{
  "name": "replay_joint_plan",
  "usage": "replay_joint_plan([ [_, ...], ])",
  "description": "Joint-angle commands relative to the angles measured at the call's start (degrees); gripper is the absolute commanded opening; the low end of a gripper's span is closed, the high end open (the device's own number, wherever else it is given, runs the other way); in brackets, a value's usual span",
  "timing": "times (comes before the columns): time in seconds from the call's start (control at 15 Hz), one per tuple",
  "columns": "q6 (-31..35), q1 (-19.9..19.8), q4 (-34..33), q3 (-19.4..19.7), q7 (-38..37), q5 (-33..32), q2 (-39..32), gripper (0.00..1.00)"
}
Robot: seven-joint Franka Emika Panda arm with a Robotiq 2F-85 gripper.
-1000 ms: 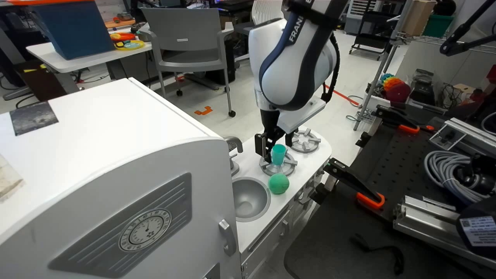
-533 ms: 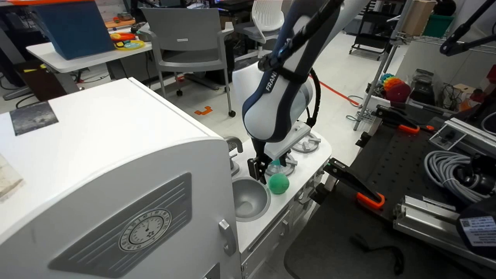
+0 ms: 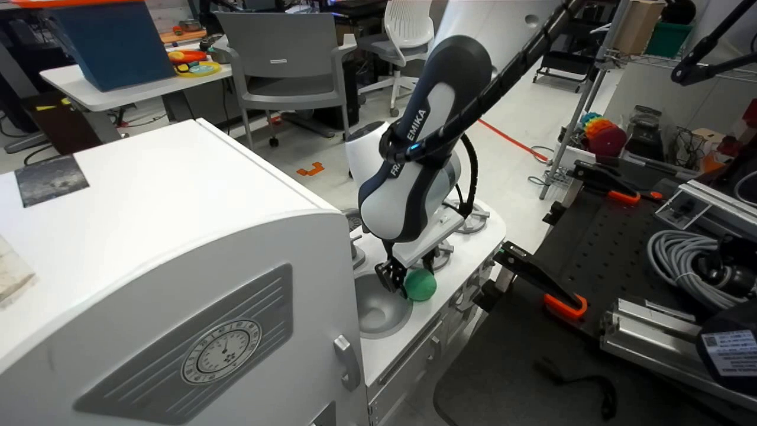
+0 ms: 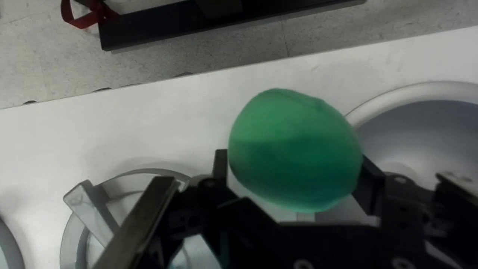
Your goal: Put the green plush toy in the sink.
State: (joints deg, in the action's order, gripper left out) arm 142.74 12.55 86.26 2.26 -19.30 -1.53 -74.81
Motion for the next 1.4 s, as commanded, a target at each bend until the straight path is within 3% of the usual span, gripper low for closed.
replay_joint_plan([
  [0.0, -2.0, 0.3, -2.2, -0.5, -0.7, 1.7, -0.7, 0.49],
  [0.27, -0.6, 1.1, 0.9, -2.4, 0.7, 1.9, 1.9, 0.20],
  [0.47, -0.4, 2.5, -0.3, -2.8, 0.1, 1.5, 1.7, 0.03],
  [0.93, -0.7, 7.6, -11.9, 3.2, -1.8, -1.7, -5.1, 0.05],
  [1.33, -1.0, 9.5, -21.6, 5.6, -2.0, -4.8, -12.5, 0.05],
])
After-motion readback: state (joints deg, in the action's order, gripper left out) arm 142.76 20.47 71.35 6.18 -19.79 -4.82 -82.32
